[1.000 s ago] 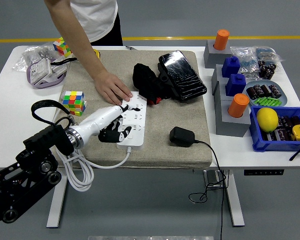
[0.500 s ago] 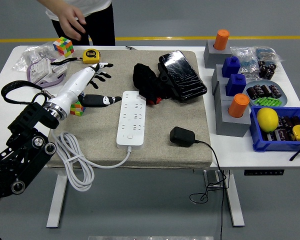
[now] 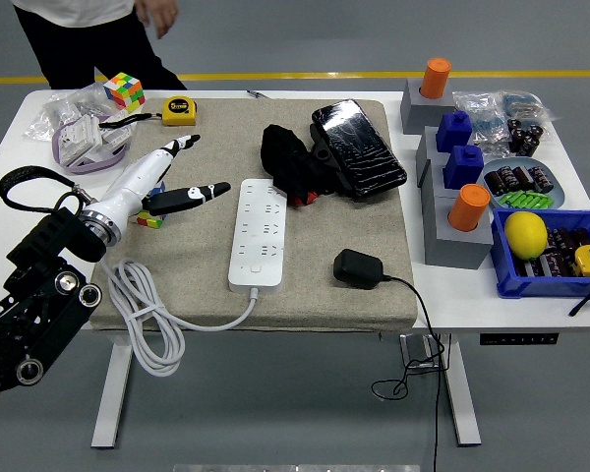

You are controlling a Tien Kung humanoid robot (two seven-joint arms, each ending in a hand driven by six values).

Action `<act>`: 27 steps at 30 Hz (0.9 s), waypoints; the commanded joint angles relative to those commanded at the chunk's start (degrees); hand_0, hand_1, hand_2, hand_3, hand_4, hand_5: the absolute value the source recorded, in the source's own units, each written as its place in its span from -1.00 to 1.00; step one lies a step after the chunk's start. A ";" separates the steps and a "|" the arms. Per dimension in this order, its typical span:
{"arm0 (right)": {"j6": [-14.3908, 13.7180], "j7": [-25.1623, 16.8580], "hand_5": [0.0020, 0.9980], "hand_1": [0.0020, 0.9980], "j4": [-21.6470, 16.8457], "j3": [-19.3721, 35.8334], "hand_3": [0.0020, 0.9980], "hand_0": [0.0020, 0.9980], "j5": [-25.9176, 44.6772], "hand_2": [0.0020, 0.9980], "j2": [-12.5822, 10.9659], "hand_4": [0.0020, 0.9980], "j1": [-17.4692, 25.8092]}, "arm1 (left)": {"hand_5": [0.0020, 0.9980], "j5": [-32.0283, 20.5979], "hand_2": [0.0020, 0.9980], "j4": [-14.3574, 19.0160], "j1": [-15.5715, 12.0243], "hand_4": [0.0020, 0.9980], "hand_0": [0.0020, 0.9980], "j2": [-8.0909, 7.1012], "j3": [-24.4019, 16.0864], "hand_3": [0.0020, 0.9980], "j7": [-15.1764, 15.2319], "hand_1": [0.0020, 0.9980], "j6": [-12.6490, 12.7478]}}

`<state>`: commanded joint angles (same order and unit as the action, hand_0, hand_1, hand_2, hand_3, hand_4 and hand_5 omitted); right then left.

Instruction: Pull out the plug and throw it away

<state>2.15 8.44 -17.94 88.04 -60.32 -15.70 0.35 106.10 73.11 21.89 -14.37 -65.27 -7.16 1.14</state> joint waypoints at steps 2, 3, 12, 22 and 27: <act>-0.17 0.02 -0.04 0.29 0.02 0.15 0.13 0.14 -0.10 0.34 -0.12 0.93 -0.05 | 0.70 -0.01 1.00 0.43 -0.72 1.00 1.00 -0.34 -0.44 1.00 -0.18 1.00 -0.13; -0.11 0.06 -0.05 0.29 0.05 0.06 0.13 0.14 -0.13 0.34 -0.17 0.93 -0.07 | 0.60 0.06 1.00 0.64 -0.98 1.00 1.00 -0.50 -0.63 1.00 -0.12 1.00 -0.13; -0.24 -0.03 -0.04 0.29 0.07 -0.11 0.13 0.14 -0.34 0.34 -0.27 0.93 -0.40 | 0.56 0.20 1.00 1.70 -2.23 1.00 1.00 -0.30 -2.97 1.00 -0.38 1.00 -0.83; -0.41 0.04 -0.04 0.29 0.07 -0.35 0.13 0.14 -0.27 0.34 -0.33 0.93 -0.39 | 0.52 0.41 1.00 2.29 -3.14 1.00 1.00 0.13 -3.08 1.00 -0.59 1.00 -1.13; -0.39 0.12 -0.04 0.29 0.11 -0.44 0.13 0.14 -0.24 0.34 -0.32 0.93 -0.25 | 0.51 0.51 1.00 2.59 -3.15 1.00 1.00 -0.01 -3.03 1.00 -0.61 1.00 -1.14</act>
<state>1.75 8.56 -17.84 87.60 -60.56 -16.02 0.10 106.60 75.70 18.74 -14.38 -68.30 -7.77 0.00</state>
